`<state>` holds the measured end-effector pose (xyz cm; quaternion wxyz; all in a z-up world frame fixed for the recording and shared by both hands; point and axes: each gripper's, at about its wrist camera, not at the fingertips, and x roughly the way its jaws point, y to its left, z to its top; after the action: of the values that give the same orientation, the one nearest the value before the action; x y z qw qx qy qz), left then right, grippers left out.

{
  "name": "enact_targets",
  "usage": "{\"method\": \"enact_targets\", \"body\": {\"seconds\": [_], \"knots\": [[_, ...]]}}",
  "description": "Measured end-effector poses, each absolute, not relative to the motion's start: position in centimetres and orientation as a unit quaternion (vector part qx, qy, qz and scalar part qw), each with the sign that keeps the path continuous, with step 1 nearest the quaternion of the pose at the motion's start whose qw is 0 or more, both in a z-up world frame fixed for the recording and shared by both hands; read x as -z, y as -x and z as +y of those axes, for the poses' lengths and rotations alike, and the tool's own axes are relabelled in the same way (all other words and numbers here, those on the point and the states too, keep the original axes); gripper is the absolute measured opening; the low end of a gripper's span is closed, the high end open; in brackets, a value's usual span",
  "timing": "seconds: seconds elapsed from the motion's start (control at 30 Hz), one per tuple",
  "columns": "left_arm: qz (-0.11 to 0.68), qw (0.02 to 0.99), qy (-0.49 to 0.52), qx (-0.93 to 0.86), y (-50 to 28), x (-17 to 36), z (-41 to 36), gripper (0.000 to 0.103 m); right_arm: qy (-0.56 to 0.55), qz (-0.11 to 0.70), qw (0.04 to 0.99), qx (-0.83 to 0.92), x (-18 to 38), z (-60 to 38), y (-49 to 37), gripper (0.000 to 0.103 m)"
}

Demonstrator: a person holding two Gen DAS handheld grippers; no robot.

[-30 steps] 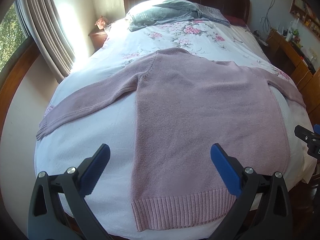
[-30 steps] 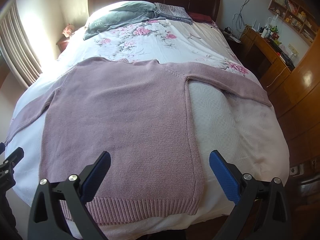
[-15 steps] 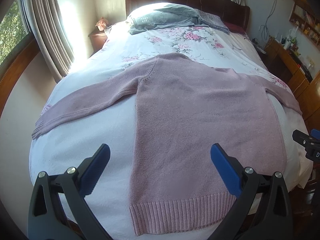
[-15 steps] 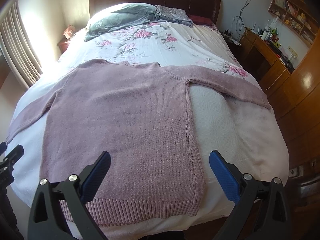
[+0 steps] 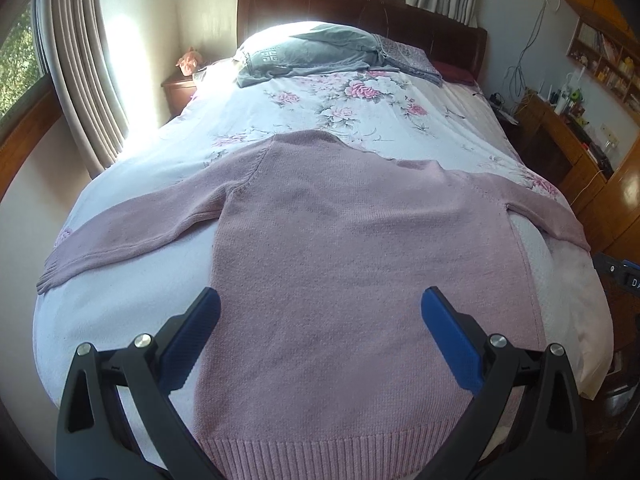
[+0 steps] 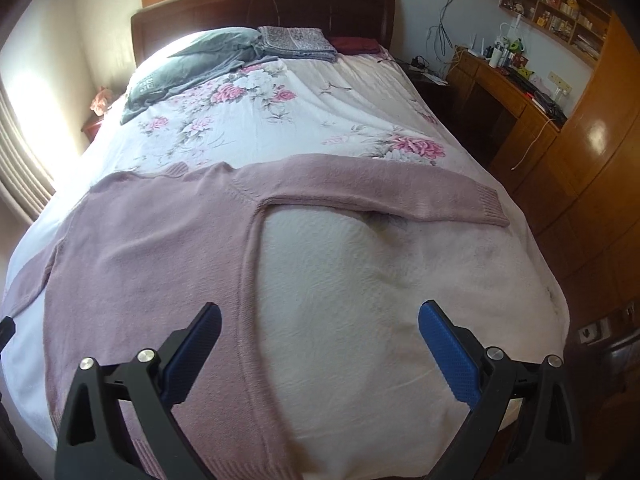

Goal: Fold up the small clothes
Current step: 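Move the right tool to the sweater cuff and close on it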

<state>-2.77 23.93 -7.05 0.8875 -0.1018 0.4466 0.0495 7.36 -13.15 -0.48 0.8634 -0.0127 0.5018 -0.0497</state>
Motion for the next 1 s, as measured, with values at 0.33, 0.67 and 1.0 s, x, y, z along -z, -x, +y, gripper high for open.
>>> {"method": "enact_targets", "body": {"seconds": [0.33, 0.67, 1.0], "knots": [[0.450, 0.885, 0.108, -0.052, -8.7, 6.8, 12.8, 0.100, -0.038, 0.551, 0.827, 0.106, 5.0, -33.8, -19.9, 0.099], [0.458, 0.882, 0.108, -0.038, -15.6, 7.7, 3.6, 0.100, -0.093, 0.631, 0.761, 0.115, 13.8, -49.1, -28.5, 0.098], [0.473, 0.876, 0.082, -0.056, -17.0, 9.2, 0.3, 0.100, -0.188, 0.656, 0.731, 0.024, 19.3, -53.1, -30.0, 0.085]]}}
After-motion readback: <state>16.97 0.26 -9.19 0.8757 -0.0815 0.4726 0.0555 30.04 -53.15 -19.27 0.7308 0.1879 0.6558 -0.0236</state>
